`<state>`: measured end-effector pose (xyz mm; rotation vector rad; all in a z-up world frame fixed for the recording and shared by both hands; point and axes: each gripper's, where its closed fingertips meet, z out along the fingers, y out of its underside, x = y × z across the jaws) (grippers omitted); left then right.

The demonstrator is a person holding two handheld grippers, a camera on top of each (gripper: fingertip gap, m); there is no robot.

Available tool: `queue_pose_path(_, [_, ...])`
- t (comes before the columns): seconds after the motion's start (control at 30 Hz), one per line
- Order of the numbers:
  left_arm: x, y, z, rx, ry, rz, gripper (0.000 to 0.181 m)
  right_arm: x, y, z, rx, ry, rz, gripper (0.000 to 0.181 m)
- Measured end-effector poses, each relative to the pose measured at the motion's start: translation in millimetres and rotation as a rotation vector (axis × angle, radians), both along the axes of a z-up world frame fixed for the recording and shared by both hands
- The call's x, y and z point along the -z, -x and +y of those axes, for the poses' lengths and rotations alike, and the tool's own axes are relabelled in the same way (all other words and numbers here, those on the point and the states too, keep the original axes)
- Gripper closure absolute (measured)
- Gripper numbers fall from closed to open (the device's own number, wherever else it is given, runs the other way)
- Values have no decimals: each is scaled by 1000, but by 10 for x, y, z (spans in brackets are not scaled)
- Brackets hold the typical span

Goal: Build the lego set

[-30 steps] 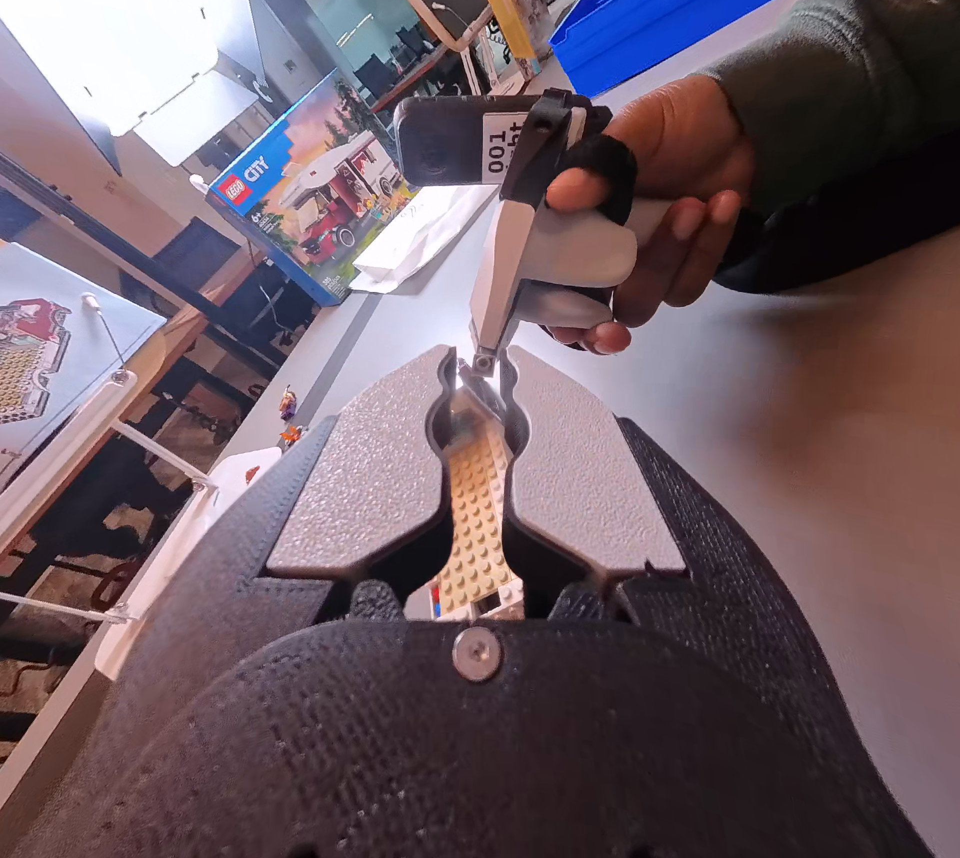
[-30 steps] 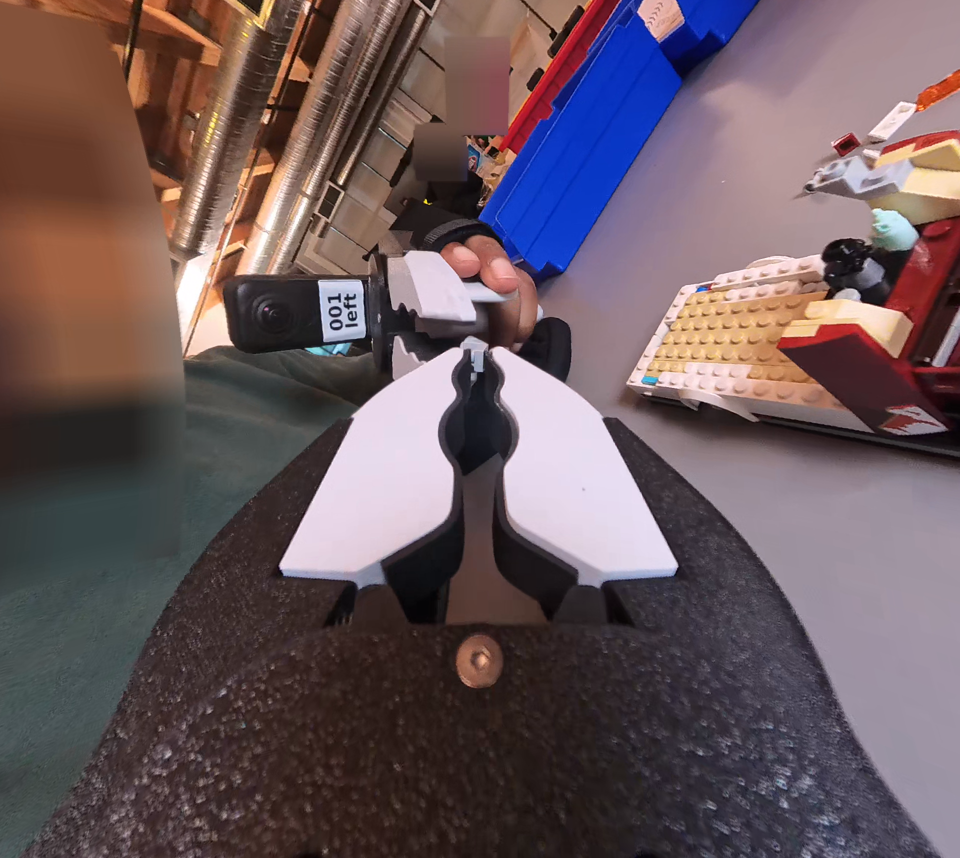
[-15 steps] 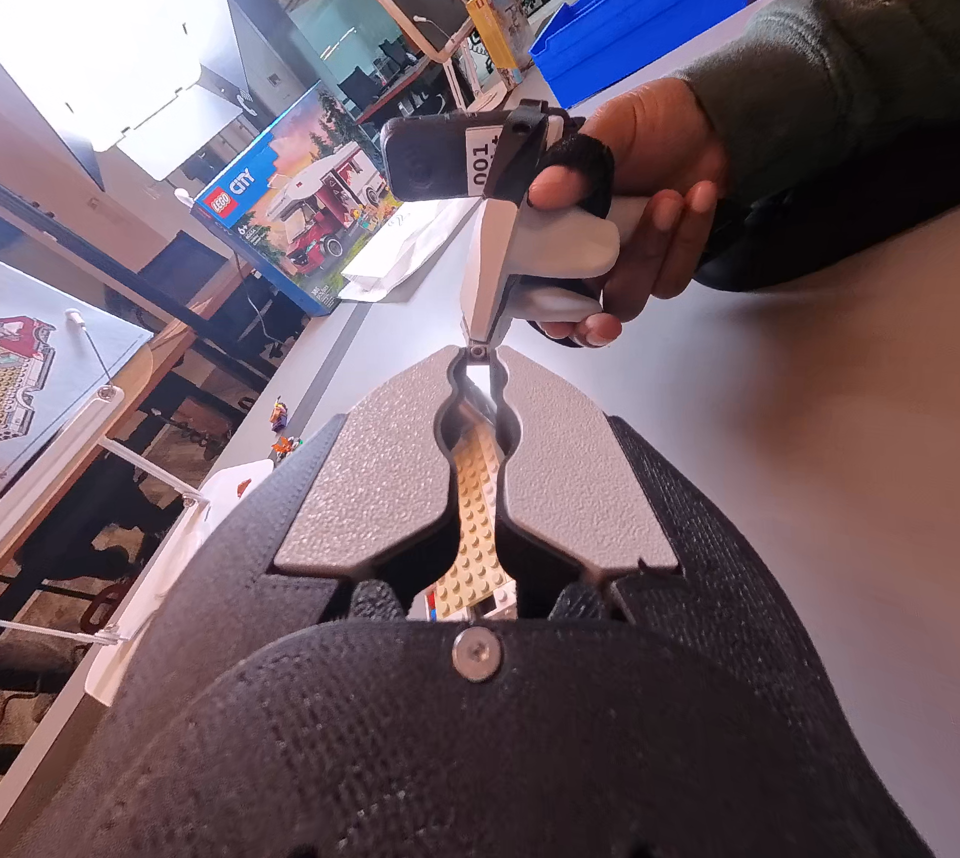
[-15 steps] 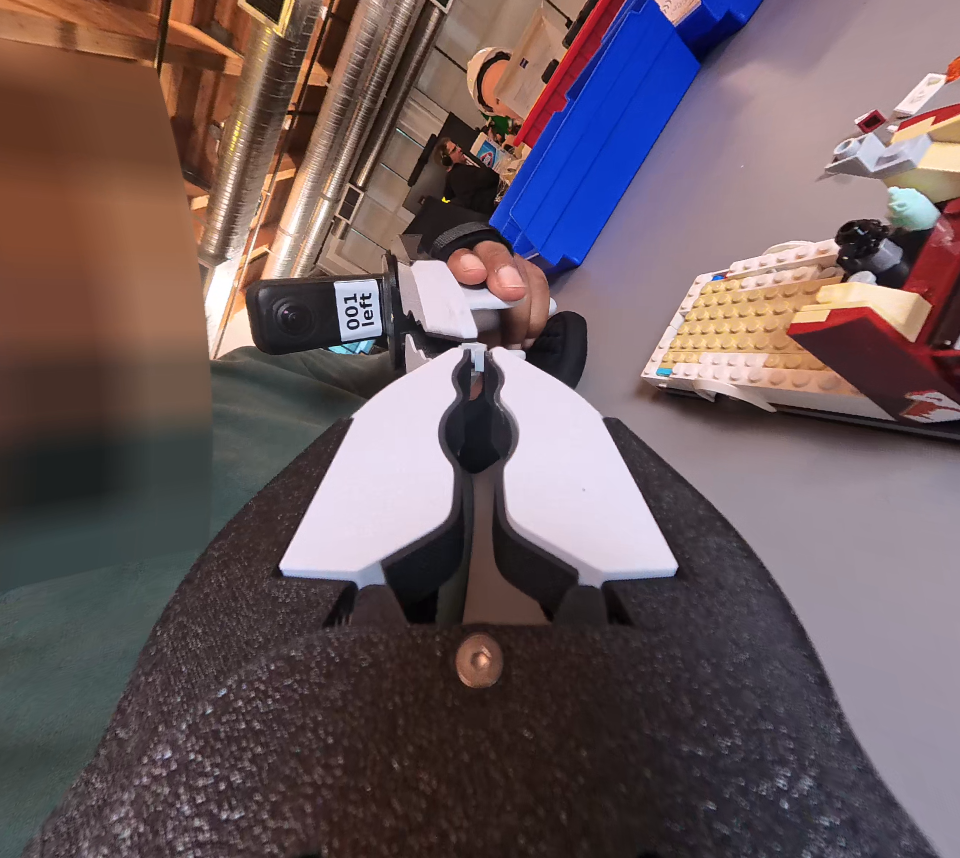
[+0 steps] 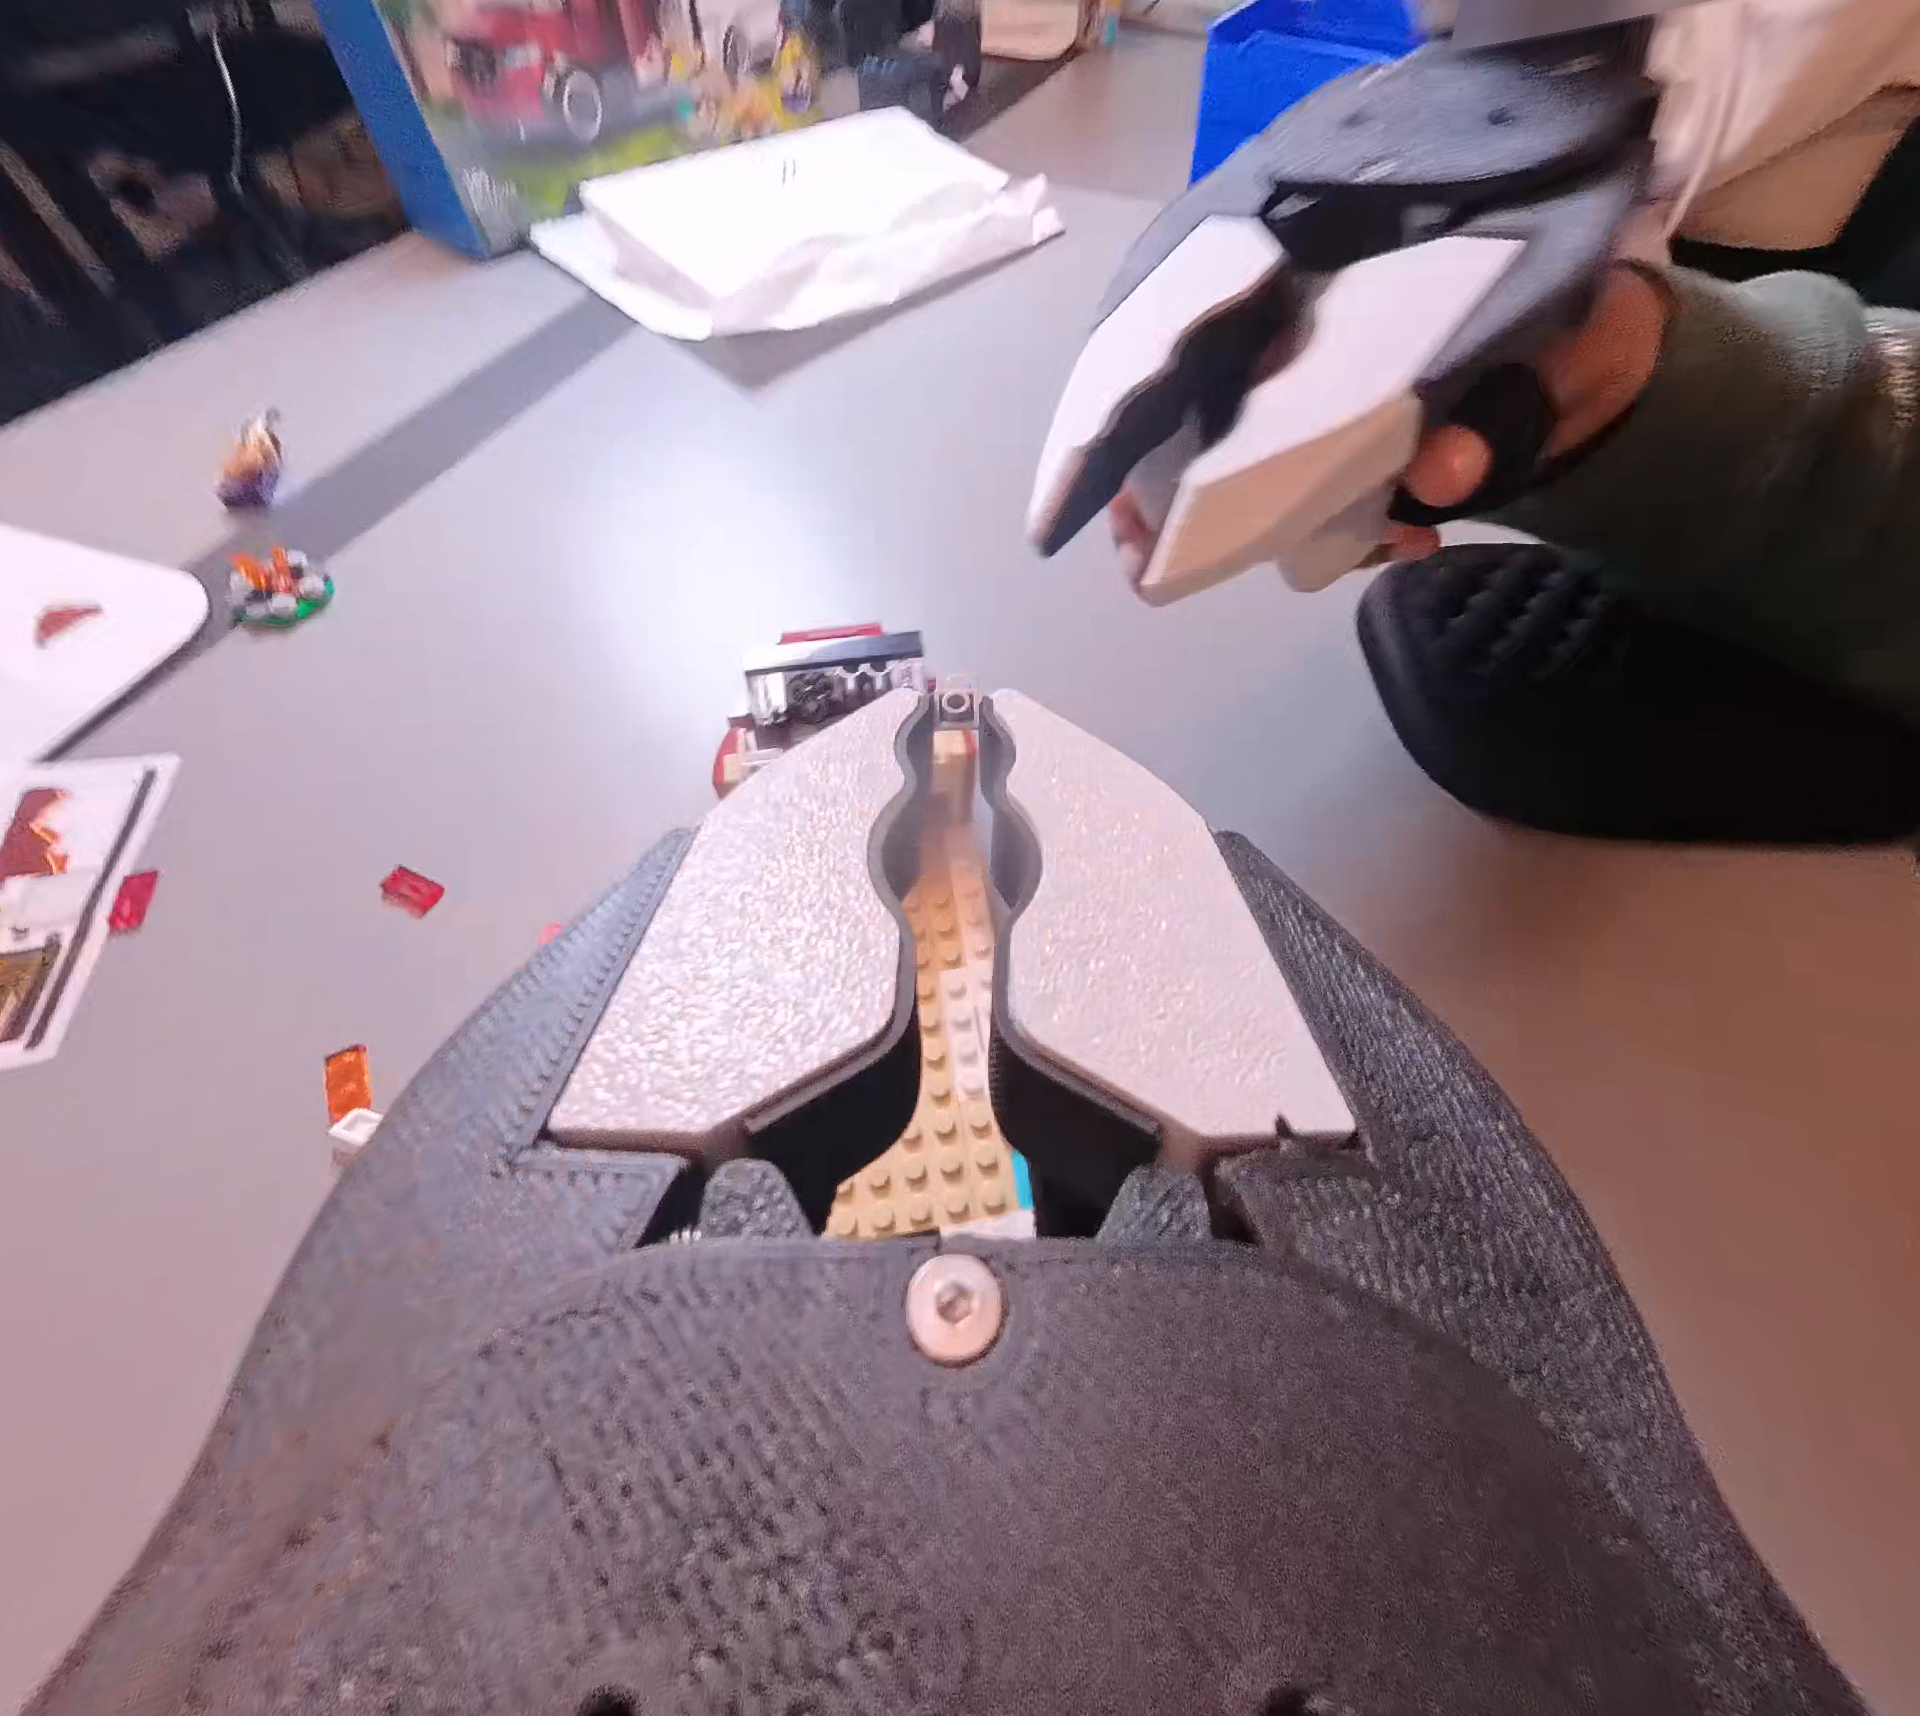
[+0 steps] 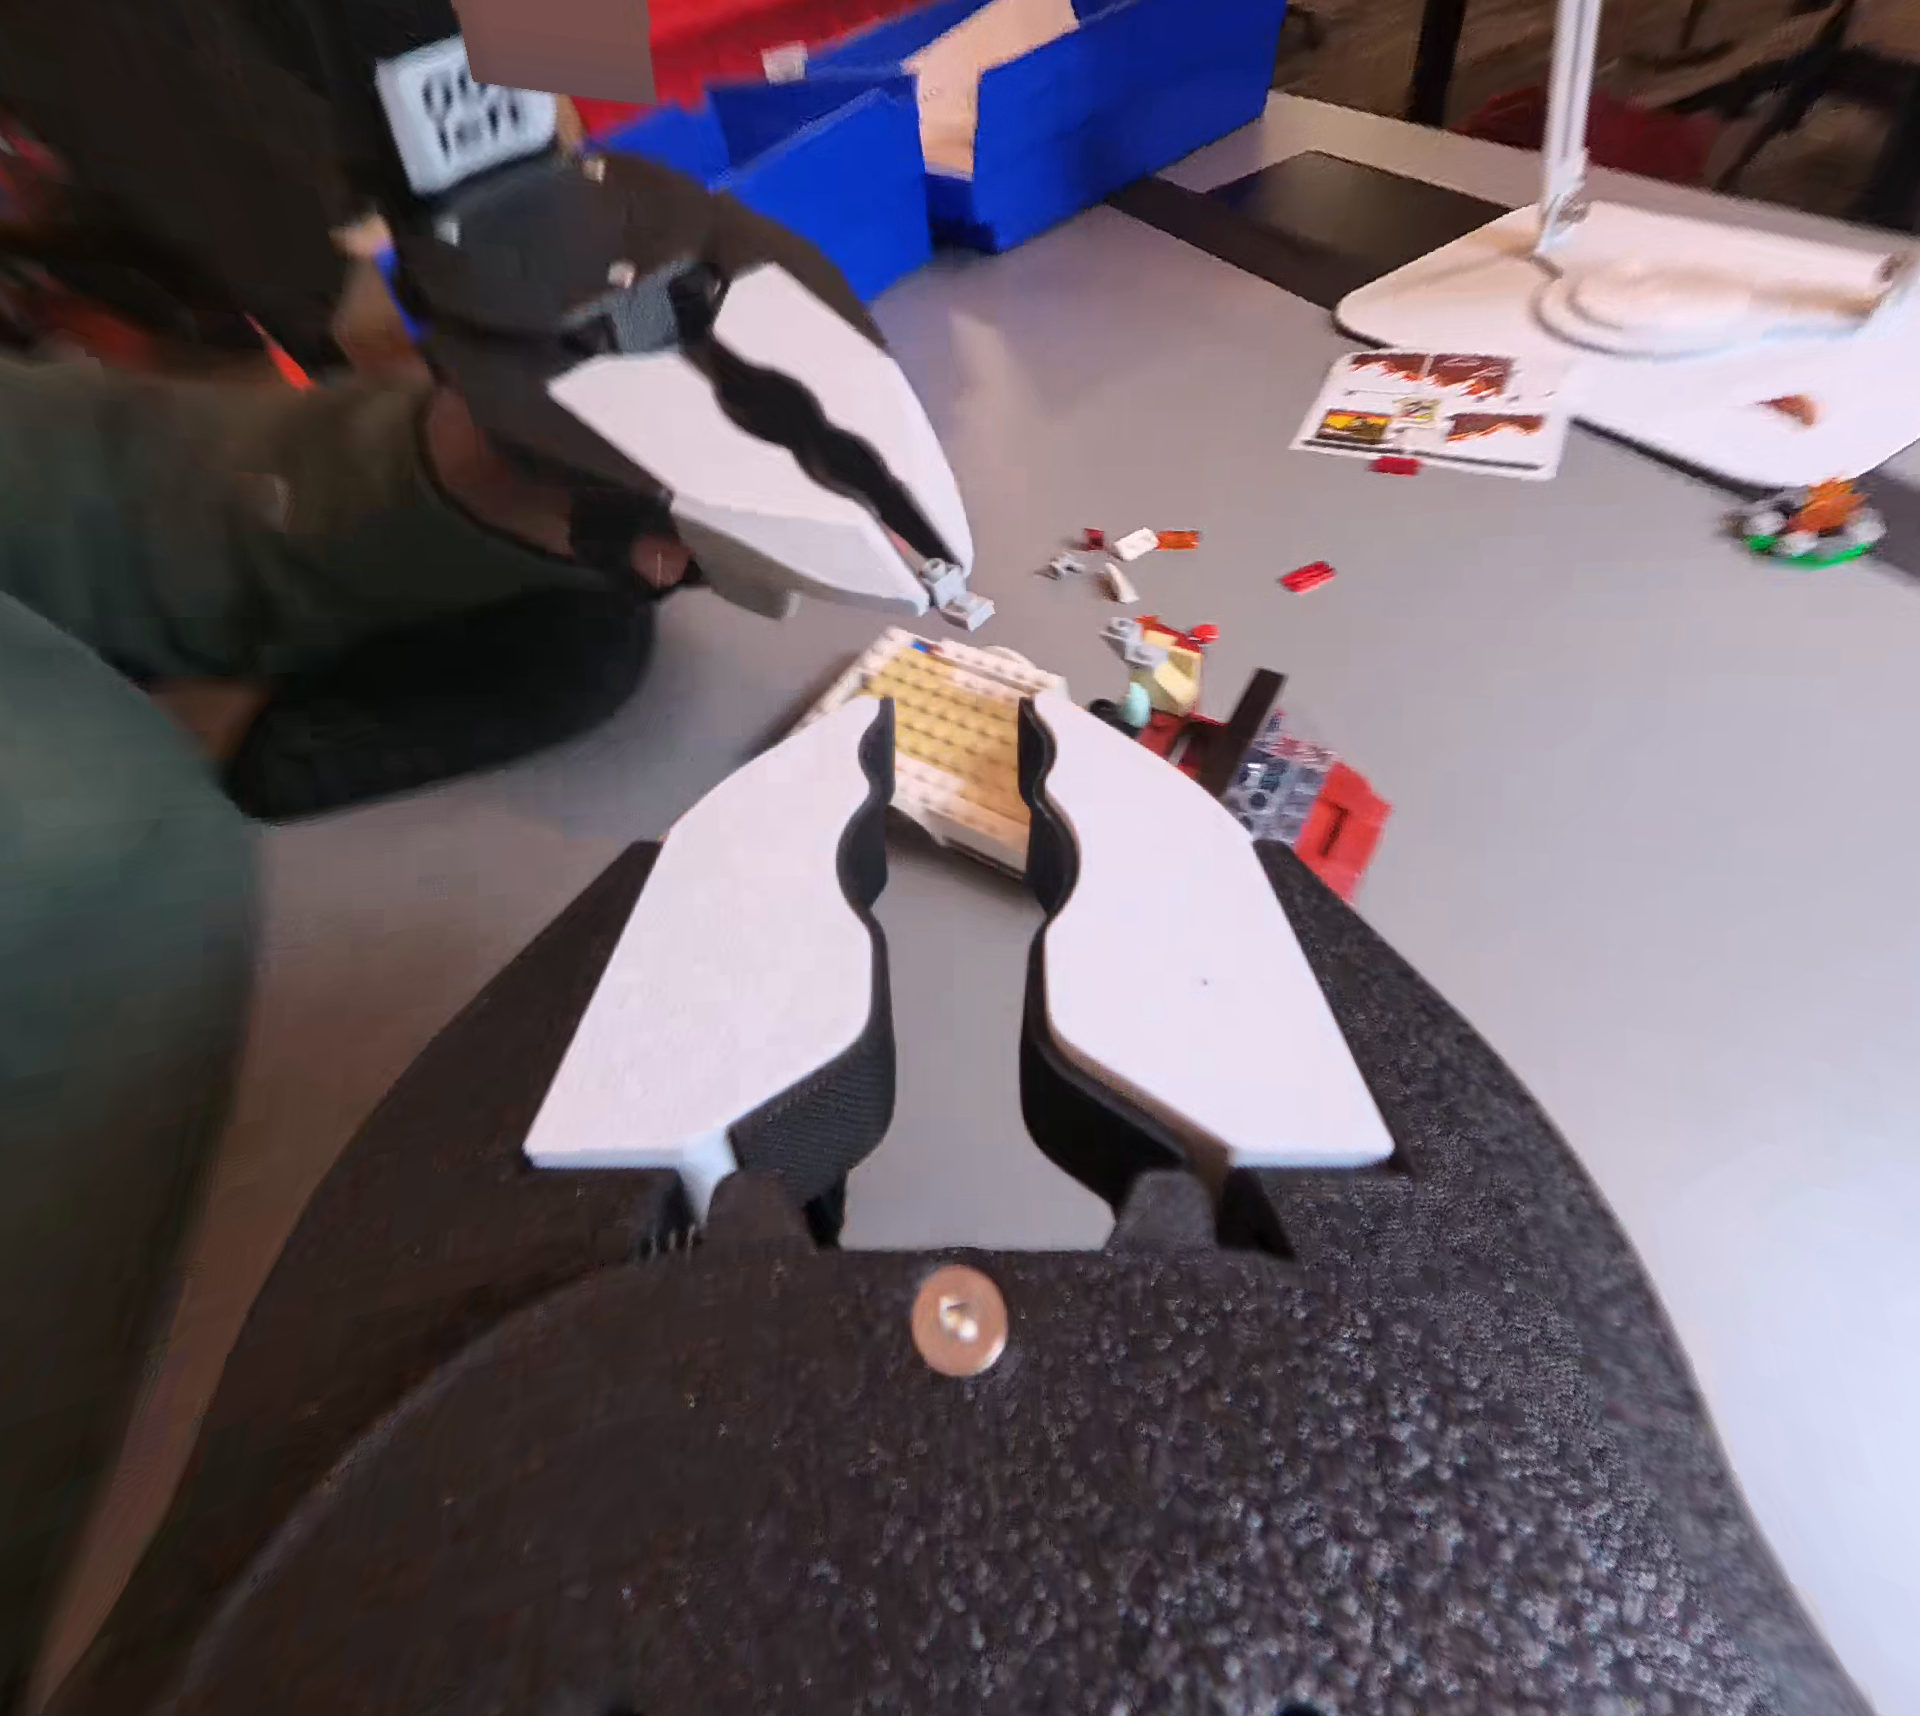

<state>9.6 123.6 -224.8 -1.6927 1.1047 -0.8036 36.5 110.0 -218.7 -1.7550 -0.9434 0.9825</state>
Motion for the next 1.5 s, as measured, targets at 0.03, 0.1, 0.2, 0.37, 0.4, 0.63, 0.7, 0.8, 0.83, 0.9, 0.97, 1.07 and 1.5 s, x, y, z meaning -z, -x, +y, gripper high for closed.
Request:
queue_pose_path(0.03, [63,-20,73,-15,30,25,173,36,-24,27,-6,-68,-76,159])
queue_pose_path(0.1, [193,-61,154,-25,90,71,173,118,-30,36,-50,-195,-219,156])
queue_pose_path(0.2, [319,-103,209,-42,139,107,173,250,18,55,-107,-382,-399,147])
queue_pose_path(0.37, [418,-155,207,-51,137,154,173,511,124,95,-178,-584,-558,135])
queue_pose_path(0.4, [419,-166,193,-49,133,162,173,543,131,112,-179,-614,-571,133])
queue_pose_path(0.63, [437,-180,126,-52,112,185,173,594,157,95,-199,-686,-570,134])
queue_pose_path(0.7, [447,-173,133,-59,106,187,173,614,157,92,-201,-707,-591,134])
queue_pose_path(0.8, [457,-175,140,-64,92,196,173,650,161,98,-200,-715,-609,134])
queue_pose_path(0.83, [456,-173,143,-65,90,200,173,651,160,102,-198,-717,-609,134])
queue_pose_path(0.9, [457,-171,146,-66,84,206,173,652,157,106,-198,-714,-610,134])
queue_pose_path(0.97, [457,-168,143,-62,73,218,173,654,156,105,-200,-719,-619,135])
queue_pose_path(1.07, [461,-163,136,-55,70,235,173,643,162,107,-203,-737,-629,135])
queue_pose_path(1.5, [469,-162,120,-57,100,249,173,669,154,113,-224,-725,-630,135])
